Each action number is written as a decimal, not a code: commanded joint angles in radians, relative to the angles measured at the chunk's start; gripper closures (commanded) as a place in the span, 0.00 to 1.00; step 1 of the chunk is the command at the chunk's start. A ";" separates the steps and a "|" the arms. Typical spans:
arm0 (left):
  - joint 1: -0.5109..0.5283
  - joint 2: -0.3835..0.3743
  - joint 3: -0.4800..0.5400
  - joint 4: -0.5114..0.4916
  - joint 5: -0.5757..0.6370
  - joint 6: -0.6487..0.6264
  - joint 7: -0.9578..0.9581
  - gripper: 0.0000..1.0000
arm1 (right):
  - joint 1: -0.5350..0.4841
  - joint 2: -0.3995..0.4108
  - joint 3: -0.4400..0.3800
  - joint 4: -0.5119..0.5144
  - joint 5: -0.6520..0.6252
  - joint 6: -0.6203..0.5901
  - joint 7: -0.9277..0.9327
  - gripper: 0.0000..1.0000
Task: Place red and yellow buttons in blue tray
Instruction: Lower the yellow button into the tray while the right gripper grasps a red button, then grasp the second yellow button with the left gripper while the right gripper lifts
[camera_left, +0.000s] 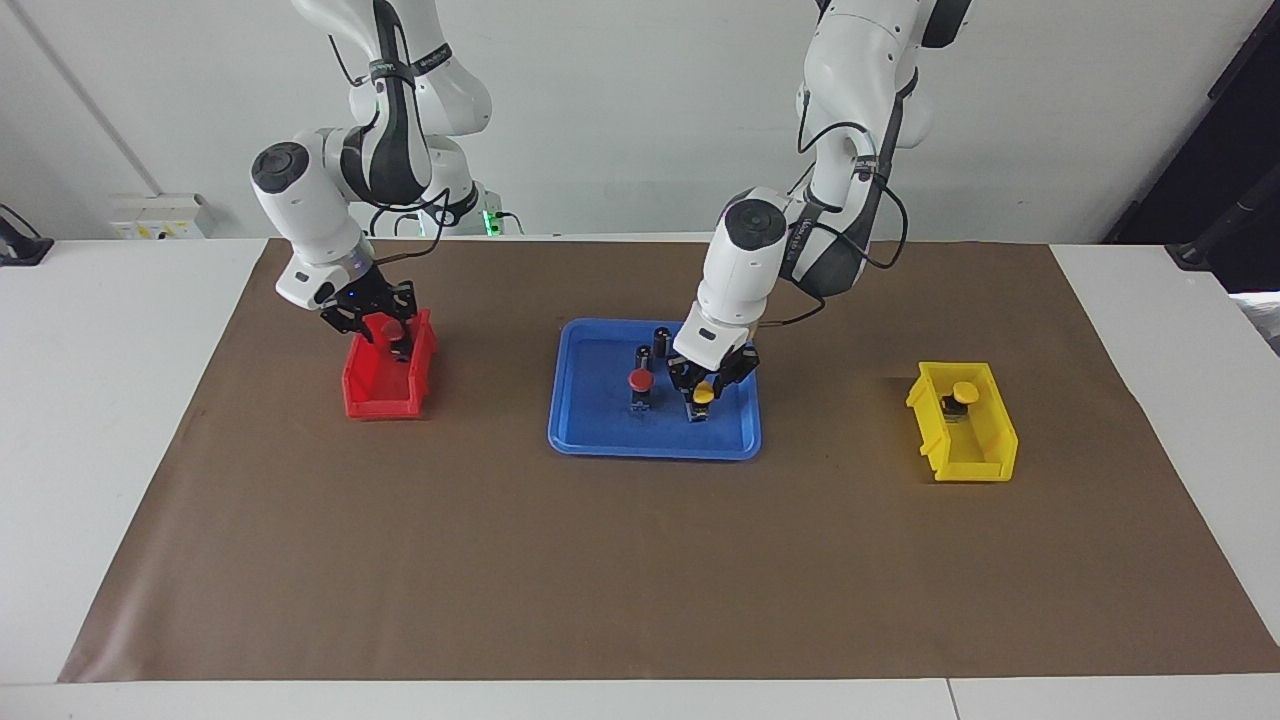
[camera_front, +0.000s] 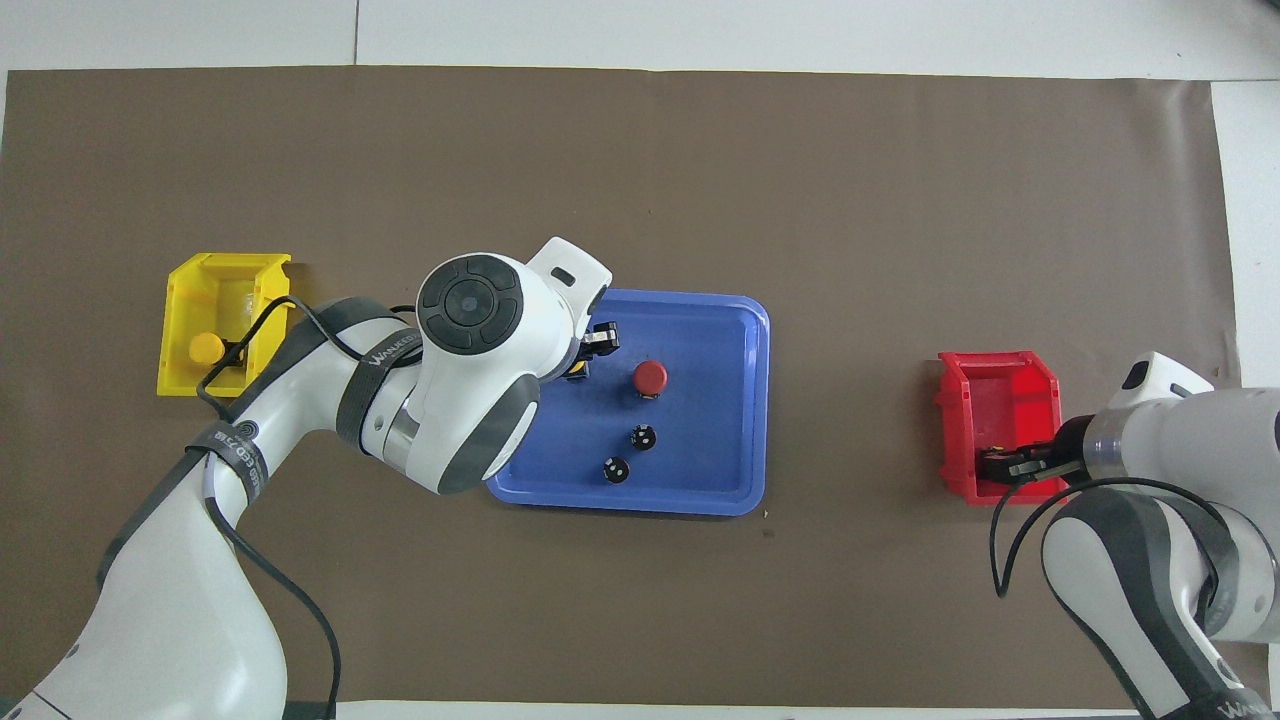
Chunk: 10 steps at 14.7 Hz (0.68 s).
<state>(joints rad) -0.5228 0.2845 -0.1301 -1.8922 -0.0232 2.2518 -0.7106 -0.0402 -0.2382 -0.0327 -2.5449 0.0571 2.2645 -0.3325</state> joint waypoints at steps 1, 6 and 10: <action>0.000 -0.057 0.023 0.079 -0.014 -0.180 -0.004 0.00 | 0.003 -0.009 0.004 -0.026 0.012 0.038 0.035 0.39; 0.221 -0.168 0.037 0.113 0.012 -0.376 0.239 0.00 | 0.003 -0.015 0.005 -0.040 0.012 0.033 0.044 0.47; 0.487 -0.191 0.035 0.052 0.012 -0.335 0.503 0.00 | 0.003 -0.004 0.008 -0.009 0.010 0.014 0.043 0.62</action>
<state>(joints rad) -0.1351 0.1135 -0.0820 -1.7769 -0.0144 1.8795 -0.3015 -0.0361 -0.2372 -0.0317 -2.5643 0.0573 2.2801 -0.3019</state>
